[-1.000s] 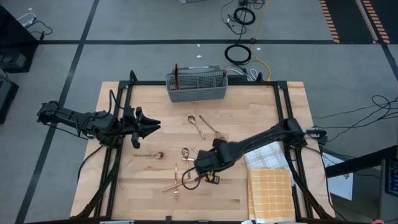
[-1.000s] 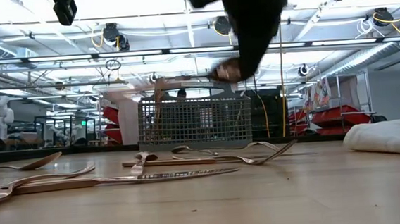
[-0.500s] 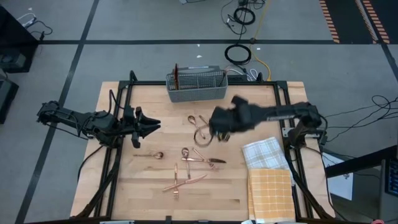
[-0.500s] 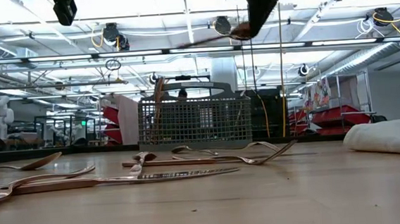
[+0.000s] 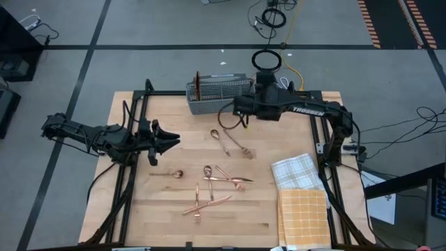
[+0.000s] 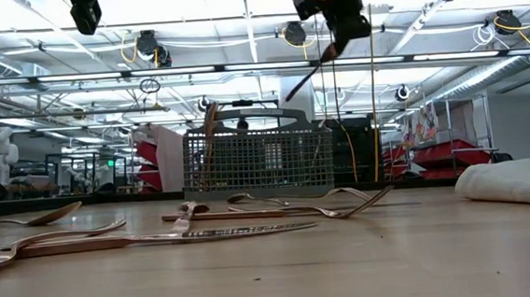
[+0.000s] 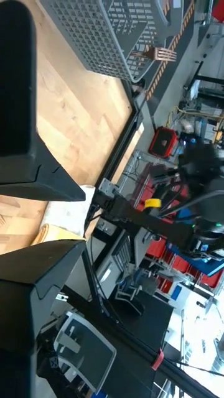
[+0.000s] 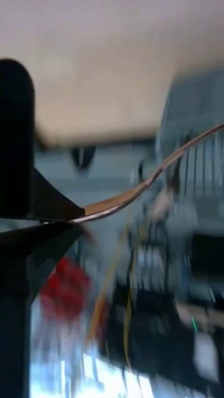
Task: Sort silverware
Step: Put the bottom right bronze spoon into the gray silverware rack
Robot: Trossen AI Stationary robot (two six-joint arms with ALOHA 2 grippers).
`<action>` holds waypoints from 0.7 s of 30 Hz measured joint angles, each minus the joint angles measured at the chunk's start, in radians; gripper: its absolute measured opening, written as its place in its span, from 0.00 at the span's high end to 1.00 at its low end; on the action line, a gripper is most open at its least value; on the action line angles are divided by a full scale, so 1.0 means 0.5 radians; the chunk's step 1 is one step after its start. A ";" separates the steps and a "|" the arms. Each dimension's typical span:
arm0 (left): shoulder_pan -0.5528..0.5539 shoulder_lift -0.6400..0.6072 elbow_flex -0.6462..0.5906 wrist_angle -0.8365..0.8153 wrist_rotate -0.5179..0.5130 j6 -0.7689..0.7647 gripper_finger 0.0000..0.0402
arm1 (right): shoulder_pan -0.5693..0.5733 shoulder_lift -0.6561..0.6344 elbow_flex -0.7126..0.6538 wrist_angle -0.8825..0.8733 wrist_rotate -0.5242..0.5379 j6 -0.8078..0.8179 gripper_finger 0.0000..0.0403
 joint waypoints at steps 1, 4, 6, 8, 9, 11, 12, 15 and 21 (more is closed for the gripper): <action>-0.001 -0.001 0.000 -0.001 -0.016 0.000 0.72 | -0.018 0.000 0.017 0.041 0.105 -0.148 1.00; -0.001 0.000 0.000 -0.007 -0.074 0.000 0.72 | -0.082 0.000 0.028 0.350 0.337 -0.722 1.00; 0.000 0.000 0.000 -0.008 -0.112 -0.001 0.72 | -0.130 0.002 0.028 0.649 0.437 -1.141 1.00; 0.000 0.000 0.000 -0.008 -0.151 -0.001 0.72 | -0.171 0.002 0.027 0.976 0.466 -1.589 1.00; -0.001 0.000 0.000 -0.008 -0.160 -0.001 0.72 | -0.187 0.011 0.028 1.151 0.470 -1.778 1.00; -0.001 0.000 0.000 -0.008 -0.164 -0.001 0.72 | -0.223 0.024 0.029 1.443 0.476 -2.102 1.00; -0.001 0.000 0.000 -0.008 -0.165 -0.001 0.72 | -0.236 0.044 0.029 1.524 0.465 -2.248 1.00; 0.000 0.002 0.000 -0.009 -0.165 -0.002 0.72 | -0.270 0.111 0.029 1.603 0.441 -2.547 1.00; 0.000 0.004 0.000 -0.025 -0.165 -0.004 0.72 | -0.295 0.301 0.026 1.518 0.336 -2.521 1.00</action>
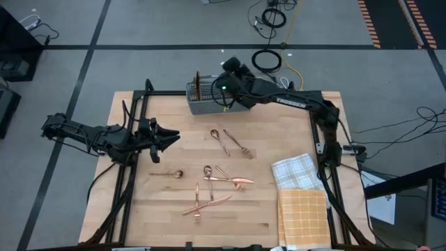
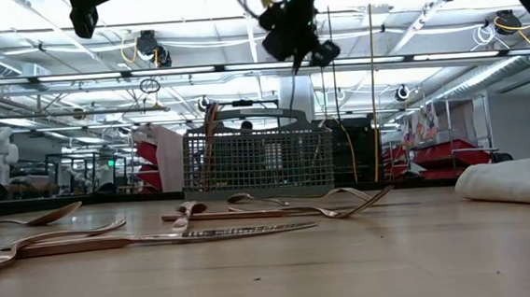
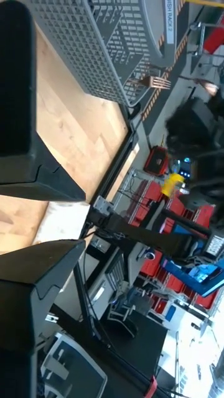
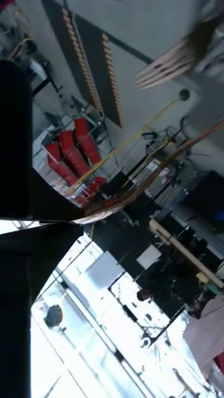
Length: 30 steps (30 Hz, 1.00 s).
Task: Sort silverware
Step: Put the bottom right bronze spoon into the gray silverware rack
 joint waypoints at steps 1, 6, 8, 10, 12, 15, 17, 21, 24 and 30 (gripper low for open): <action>0.000 -0.001 0.000 -0.004 0.000 0.000 0.72 | -0.002 0.021 -0.001 0.001 -0.018 0.011 1.00; -0.001 -0.001 0.000 -0.062 0.000 0.002 0.72 | 0.008 0.107 -0.001 0.019 -0.129 0.033 1.00; -0.001 0.000 0.000 -0.092 -0.005 0.002 0.72 | 0.010 0.145 -0.001 -0.012 -0.204 0.085 1.00; -0.001 0.000 0.000 -0.099 -0.023 0.002 0.72 | 0.006 0.185 -0.001 -0.064 -0.262 0.152 1.00; 0.000 0.000 0.000 -0.097 -0.026 0.004 0.72 | 0.000 0.226 -0.001 -0.103 -0.264 0.208 1.00; -0.001 0.000 0.000 -0.098 -0.027 0.005 0.72 | -0.010 0.280 -0.001 -0.172 -0.318 0.251 1.00; 0.000 0.000 0.000 -0.098 -0.027 0.005 0.72 | -0.010 0.301 -0.001 -0.191 -0.348 0.277 1.00; 0.000 0.000 0.000 -0.097 -0.034 0.005 0.72 | -0.003 0.315 -0.001 -0.188 -0.363 0.313 1.00; 0.000 0.000 0.000 -0.097 -0.035 0.005 0.72 | -0.008 0.314 -0.001 -0.224 -0.398 0.317 1.00; 0.000 0.000 0.000 -0.095 -0.036 0.004 0.72 | -0.007 0.308 0.002 -0.356 -0.569 0.365 0.93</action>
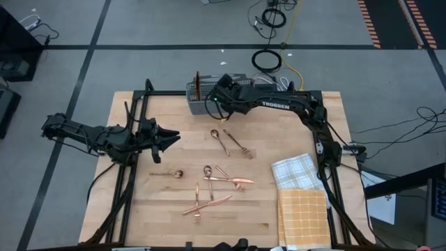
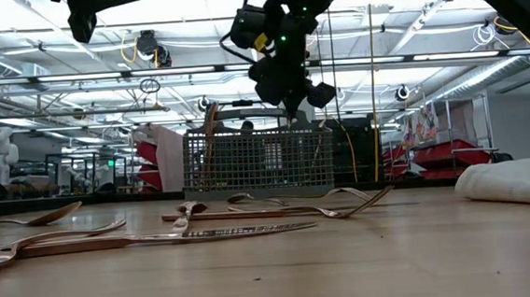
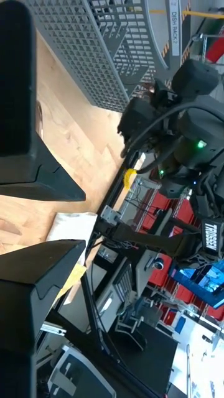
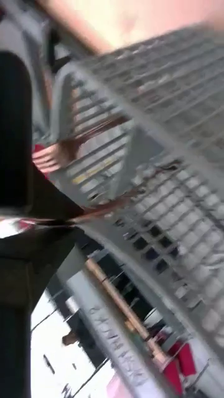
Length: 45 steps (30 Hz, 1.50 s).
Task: Sort silverware
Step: Put the bottom right bronze spoon into the gray silverware rack, then put the top right bronze fork into the gray silverware rack
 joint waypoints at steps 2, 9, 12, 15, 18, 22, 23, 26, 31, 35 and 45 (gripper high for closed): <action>0.000 0.000 0.000 0.001 0.000 0.000 0.72 | 0.001 0.008 -0.002 0.002 -0.011 0.068 0.89; 0.000 0.000 0.000 0.002 0.000 0.000 0.72 | 0.005 -0.020 -0.002 0.009 0.050 0.234 0.74; 0.000 -0.001 0.000 0.001 0.000 0.000 0.72 | 0.013 -0.041 -0.001 0.009 0.054 0.275 0.69; 0.000 0.000 0.000 0.002 0.000 -0.001 0.72 | 0.028 -0.073 -0.001 0.014 0.074 0.352 0.66; 0.000 0.000 0.000 0.004 0.001 -0.005 0.72 | 0.051 -0.129 -0.001 0.043 0.156 0.462 0.66; 0.000 0.000 0.000 -0.002 0.002 -0.052 0.72 | 0.101 -0.280 0.000 0.067 0.165 0.694 0.67; 0.000 0.000 0.000 -0.012 0.006 -0.052 0.72 | 0.120 -0.324 0.002 0.066 0.166 0.771 0.67; -0.001 0.000 0.000 -0.033 0.019 -0.080 0.72 | 0.185 -0.458 0.002 0.026 0.142 1.144 0.67; -0.001 0.000 0.000 -0.029 0.055 -0.107 0.72 | 0.307 -0.691 0.006 -0.290 -0.440 2.344 0.67; -0.001 0.000 0.000 -0.030 0.066 -0.111 0.72 | 0.357 -0.696 -0.005 -0.600 -0.991 3.033 0.67; -0.001 -0.001 0.000 -0.060 0.073 -0.105 0.72 | 0.413 -0.462 -0.526 -0.492 -1.512 3.241 0.67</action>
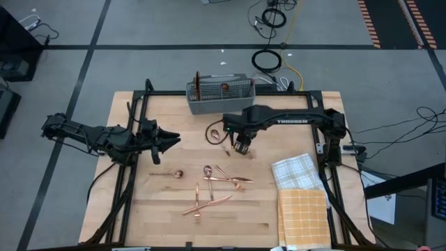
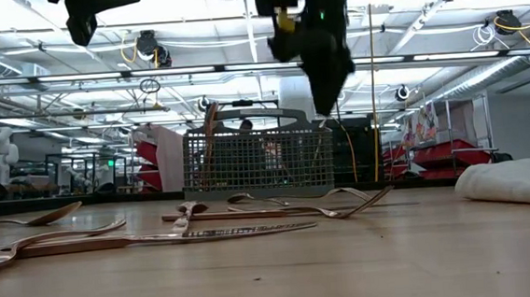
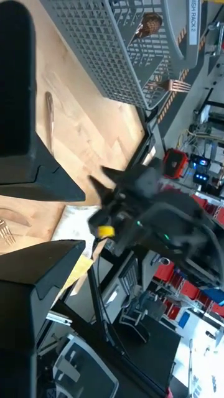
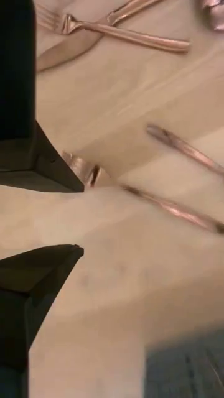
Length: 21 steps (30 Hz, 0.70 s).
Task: Sort silverware
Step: Put the top right bronze fork into the gray silverware rack
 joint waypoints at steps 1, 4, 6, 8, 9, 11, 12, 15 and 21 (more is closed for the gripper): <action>0.000 0.000 0.000 -0.010 0.002 0.000 0.72 | -0.001 0.000 -0.076 0.099 -0.043 0.023 0.66; 0.000 0.000 0.000 -0.046 0.020 -0.002 0.72 | 0.000 0.000 -0.278 0.312 -0.106 0.120 0.65; 0.000 0.000 0.000 -0.046 0.039 -0.002 0.72 | -0.001 0.000 -0.375 0.393 -0.122 0.185 0.63; 0.000 0.000 0.000 -0.046 0.046 -0.002 0.72 | -0.005 -0.001 -0.449 0.456 -0.159 0.242 0.59; 0.000 0.000 0.000 -0.047 0.047 -0.002 0.72 | -0.006 -0.001 -0.477 0.466 -0.168 0.267 0.57; 0.000 0.000 0.000 -0.048 0.047 -0.002 0.72 | 0.000 -0.001 -0.518 0.468 -0.168 0.290 0.52; 0.000 0.000 0.000 -0.051 0.047 -0.002 0.72 | 0.007 -0.001 -0.534 0.472 -0.164 0.299 0.49; 0.000 0.000 0.000 -0.065 0.047 -0.002 0.72 | 0.027 -0.001 -0.570 0.477 -0.159 0.328 0.42; 0.000 0.000 0.000 -0.080 0.046 -0.001 0.72 | 0.067 -0.001 -0.589 0.580 -0.138 0.362 0.35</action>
